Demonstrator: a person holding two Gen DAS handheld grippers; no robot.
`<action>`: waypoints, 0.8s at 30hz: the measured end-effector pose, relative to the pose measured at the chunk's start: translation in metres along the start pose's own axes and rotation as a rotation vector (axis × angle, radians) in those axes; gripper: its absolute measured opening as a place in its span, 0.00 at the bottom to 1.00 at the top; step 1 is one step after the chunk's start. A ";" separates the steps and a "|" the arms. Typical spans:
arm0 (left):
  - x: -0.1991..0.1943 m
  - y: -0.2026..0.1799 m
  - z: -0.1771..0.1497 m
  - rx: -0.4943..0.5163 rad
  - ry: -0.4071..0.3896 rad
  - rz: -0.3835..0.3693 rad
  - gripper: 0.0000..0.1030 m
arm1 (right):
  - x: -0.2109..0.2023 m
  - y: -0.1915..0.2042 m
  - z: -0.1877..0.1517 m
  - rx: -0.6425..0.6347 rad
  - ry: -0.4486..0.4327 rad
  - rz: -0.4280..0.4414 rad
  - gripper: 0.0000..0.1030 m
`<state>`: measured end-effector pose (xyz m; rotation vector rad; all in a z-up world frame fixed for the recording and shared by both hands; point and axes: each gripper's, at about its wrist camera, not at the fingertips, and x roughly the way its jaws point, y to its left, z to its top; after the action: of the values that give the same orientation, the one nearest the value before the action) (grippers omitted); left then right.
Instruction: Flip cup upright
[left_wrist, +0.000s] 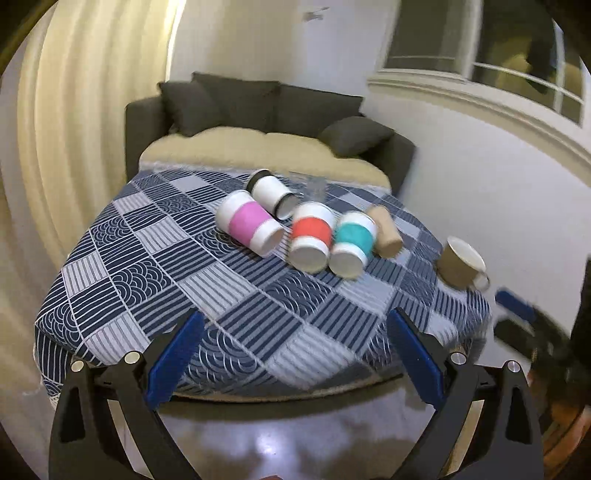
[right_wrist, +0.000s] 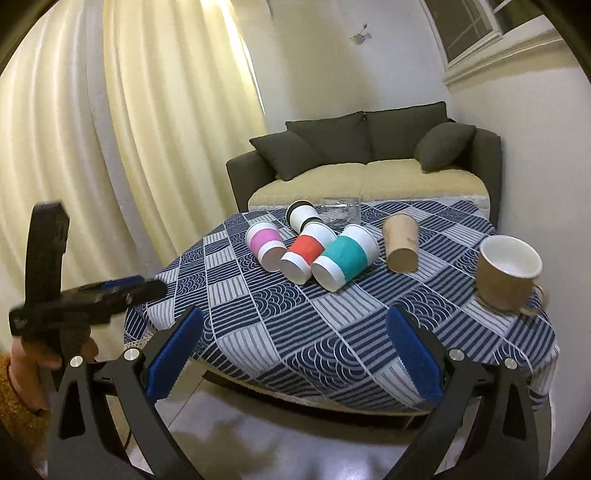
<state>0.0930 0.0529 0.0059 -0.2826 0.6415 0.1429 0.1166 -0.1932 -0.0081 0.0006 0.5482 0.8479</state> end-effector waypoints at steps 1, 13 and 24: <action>0.007 0.004 0.011 -0.036 0.015 0.011 0.94 | 0.006 0.000 0.003 -0.002 0.007 0.005 0.95; 0.091 0.047 0.091 -0.368 0.180 0.081 0.94 | 0.053 -0.007 0.030 0.058 0.032 0.044 0.95; 0.183 0.067 0.119 -0.581 0.396 0.193 0.93 | 0.072 -0.022 0.016 0.087 0.051 0.086 0.95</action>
<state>0.2912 0.1607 -0.0291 -0.8236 1.0152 0.4689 0.1781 -0.1529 -0.0320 0.0827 0.6359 0.9090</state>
